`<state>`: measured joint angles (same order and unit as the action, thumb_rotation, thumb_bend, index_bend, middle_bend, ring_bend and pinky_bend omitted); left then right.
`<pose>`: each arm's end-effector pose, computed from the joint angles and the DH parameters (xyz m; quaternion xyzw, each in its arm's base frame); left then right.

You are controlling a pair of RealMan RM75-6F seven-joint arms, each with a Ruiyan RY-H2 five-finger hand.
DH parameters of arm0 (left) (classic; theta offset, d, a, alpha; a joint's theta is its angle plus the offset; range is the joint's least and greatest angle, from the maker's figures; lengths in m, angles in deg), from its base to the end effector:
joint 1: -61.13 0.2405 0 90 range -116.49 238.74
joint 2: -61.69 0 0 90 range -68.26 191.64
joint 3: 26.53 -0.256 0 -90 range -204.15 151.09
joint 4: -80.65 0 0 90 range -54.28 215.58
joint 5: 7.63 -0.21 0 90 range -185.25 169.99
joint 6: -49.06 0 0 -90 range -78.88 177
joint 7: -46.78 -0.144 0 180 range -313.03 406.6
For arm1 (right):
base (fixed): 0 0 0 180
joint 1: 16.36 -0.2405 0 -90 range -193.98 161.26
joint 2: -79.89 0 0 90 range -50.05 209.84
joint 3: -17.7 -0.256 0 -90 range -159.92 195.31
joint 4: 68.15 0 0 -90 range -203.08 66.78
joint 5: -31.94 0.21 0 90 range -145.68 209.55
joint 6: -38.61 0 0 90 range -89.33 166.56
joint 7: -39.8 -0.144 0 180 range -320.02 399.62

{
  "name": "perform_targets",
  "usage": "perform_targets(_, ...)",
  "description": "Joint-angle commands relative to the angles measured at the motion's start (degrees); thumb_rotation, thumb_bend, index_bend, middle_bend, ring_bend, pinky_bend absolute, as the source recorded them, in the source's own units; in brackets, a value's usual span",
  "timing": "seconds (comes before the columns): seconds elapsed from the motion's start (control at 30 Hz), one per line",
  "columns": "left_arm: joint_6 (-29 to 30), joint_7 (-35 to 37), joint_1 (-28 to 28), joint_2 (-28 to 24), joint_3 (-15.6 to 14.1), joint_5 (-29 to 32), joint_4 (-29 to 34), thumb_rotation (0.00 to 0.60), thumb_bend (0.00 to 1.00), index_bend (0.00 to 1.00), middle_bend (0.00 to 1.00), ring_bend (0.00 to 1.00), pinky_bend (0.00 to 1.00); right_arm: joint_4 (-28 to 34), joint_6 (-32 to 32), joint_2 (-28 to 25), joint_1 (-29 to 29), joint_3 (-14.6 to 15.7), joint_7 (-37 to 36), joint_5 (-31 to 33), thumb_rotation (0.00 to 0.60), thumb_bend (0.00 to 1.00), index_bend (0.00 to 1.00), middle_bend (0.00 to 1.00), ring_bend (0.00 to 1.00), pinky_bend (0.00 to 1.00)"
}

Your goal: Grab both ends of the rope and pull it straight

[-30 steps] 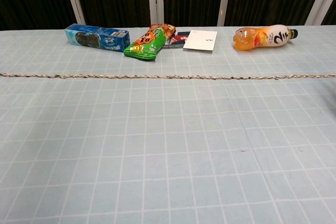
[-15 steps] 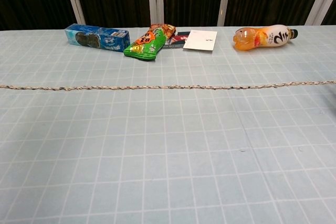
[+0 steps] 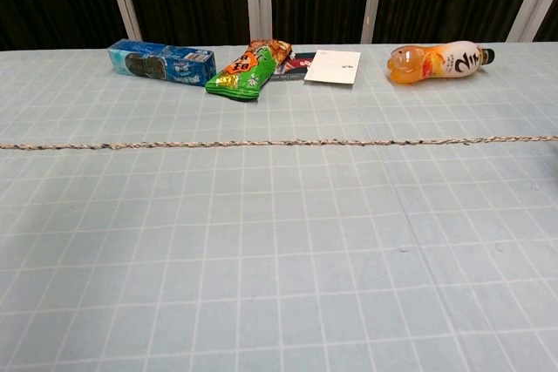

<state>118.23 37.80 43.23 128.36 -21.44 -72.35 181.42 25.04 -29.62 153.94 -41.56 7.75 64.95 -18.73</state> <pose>-0.2821 0.2434 0.1103 -0.5909 -0.4958 -0.3325 0.5427 -0.2816 -0.2963 0.0937 0.5924 -0.4498 0.2700 0.6114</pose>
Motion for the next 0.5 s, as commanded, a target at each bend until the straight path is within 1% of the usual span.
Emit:
perform_targets(0.03,-0.2,-0.4,0.1,-0.1,-0.2,0.1,-0.1,0.600,0.47,0.43,0.09,0.00,0.00,0.5,0.8,-0.4,-0.1,0.4,1.0,1.0,0.600,0.51,0.23,0.10,0.00,0.00)
perform_targets(0.13,-0.6,-0.7,0.2,-0.4,-0.5,0.3,-0.1,0.600,0.43,0.38,0.07,0.00,0.00,0.9,1.3,-0.8,-0.2,0.7,2.3,2.2,0.600,0.51,0.08,0.04,0.00,0.00)
perform_targets(0.2,-0.7,-0.8,0.3,-0.7,-0.7,0.4,-0.3,0.600,0.40,0.34,0.05,0.00,0.00,1.2,1.4,-0.9,-0.2,0.9,2.8,2.9,0.600,0.51,0.02,0.02,0.00,0.00)
perform_targets(0.37,-1.0,-0.2,0.7,-2.1,-0.8,0.5,0.1,0.600,0.32,0.28,0.02,0.00,0.00,2.4,1.1,-1.3,0.1,0.8,2.5,3.7,0.600,0.51,0.00,0.00,0.00,0.00)
perform_targets(0.47,1.2,0.9,1.7,-2.8,-1.0,-2.2,0.5,0.600,0.25,0.17,0.00,0.00,0.00,4.1,0.5,-2.1,0.8,0.7,0.7,2.5,0.600,0.51,0.00,0.00,0.00,0.00)
perform_targets(0.5,2.2,1.7,2.2,-2.9,-1.2,-3.3,0.6,0.600,0.24,0.15,0.00,0.00,0.00,4.8,0.2,-2.4,1.2,0.8,-0.1,1.6,0.600,0.51,0.00,0.00,0.00,0.00)
